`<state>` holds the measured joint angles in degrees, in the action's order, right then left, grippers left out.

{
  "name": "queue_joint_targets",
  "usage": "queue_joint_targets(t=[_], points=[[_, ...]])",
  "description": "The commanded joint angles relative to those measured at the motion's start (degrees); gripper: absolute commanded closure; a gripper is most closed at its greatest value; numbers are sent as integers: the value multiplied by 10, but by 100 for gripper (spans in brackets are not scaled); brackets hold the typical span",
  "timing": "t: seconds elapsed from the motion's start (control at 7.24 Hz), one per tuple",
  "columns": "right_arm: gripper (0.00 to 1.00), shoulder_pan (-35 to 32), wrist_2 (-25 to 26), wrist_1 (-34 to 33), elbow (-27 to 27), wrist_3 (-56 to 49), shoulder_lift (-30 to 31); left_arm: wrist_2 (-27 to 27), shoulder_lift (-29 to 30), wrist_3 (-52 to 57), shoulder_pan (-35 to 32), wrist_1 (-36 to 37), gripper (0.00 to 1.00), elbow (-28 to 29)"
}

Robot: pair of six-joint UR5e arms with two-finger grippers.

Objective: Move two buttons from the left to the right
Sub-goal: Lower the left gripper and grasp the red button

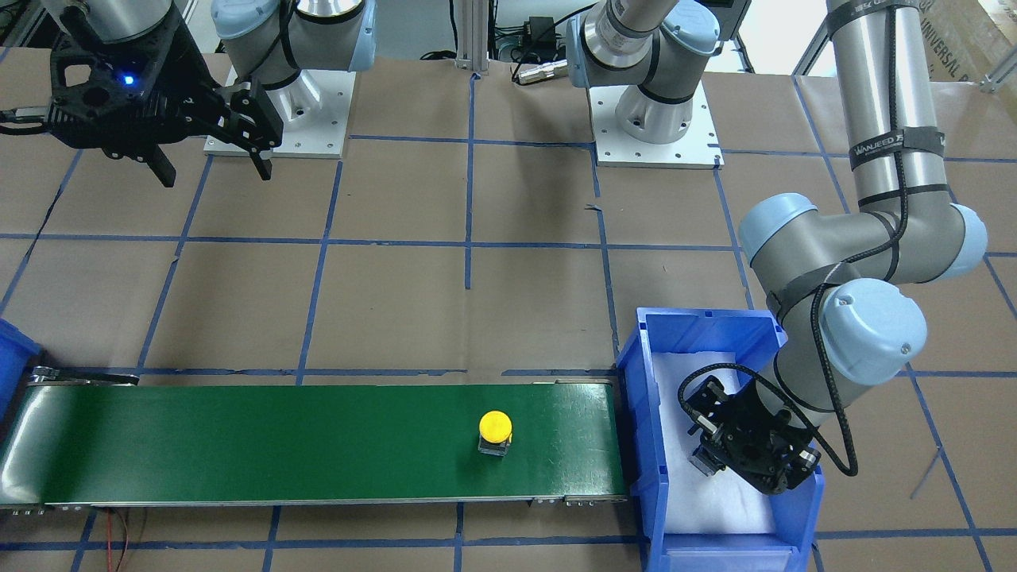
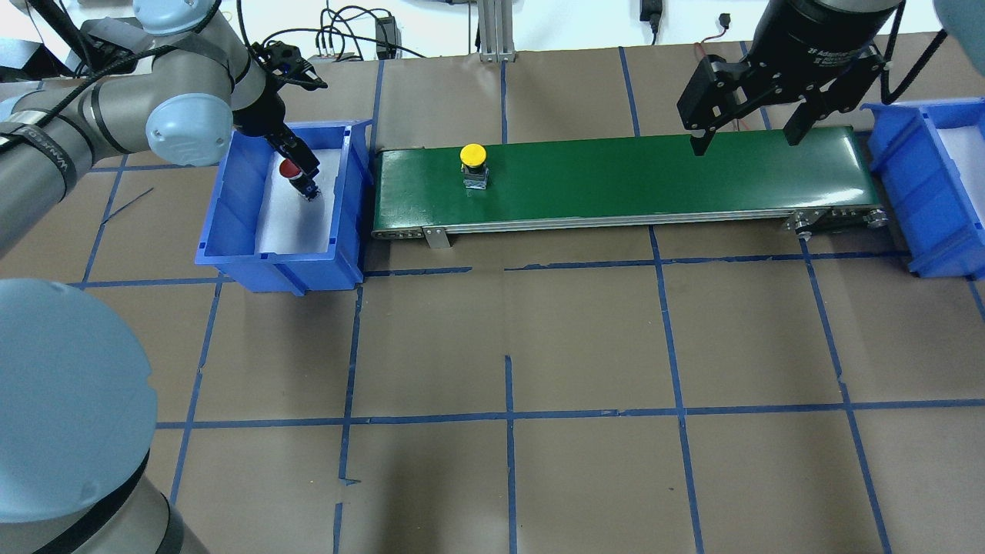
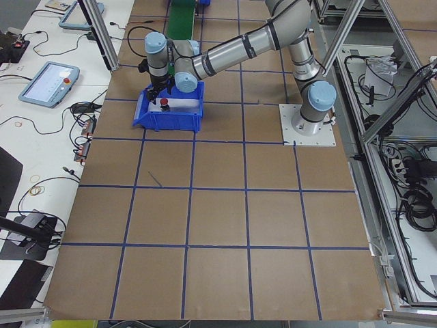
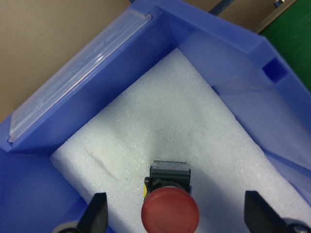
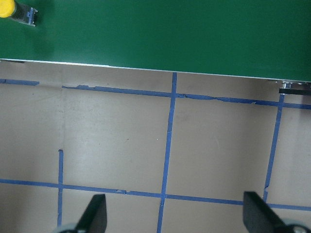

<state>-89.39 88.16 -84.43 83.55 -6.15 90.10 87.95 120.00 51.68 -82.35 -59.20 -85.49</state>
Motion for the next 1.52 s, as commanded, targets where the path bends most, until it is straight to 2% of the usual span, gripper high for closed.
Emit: queue_joint_targets(t=[0.0, 0.14, 0.55, 0.69, 0.83, 1.38], points=[[0, 0, 0, 3, 0, 0, 1, 3, 1, 11, 0, 1, 12, -6], [0, 0, 1, 7, 0, 0, 1, 5, 1, 11, 0, 0, 19, -8], [0, 0, 1, 16, 1, 1, 2, 3, 3, 11, 17, 0, 23, -8], [0, 0, 2, 18, 1, 1, 1, -1, 4, 10, 20, 0, 32, -10], [0, 0, 3, 18, 1, 1, 1, -6, 5, 6, 20, 0, 34, -7], [0, 0, 15, 18, 1, 1, 1, -22, 3, -31, 20, 0, 33, -13]])
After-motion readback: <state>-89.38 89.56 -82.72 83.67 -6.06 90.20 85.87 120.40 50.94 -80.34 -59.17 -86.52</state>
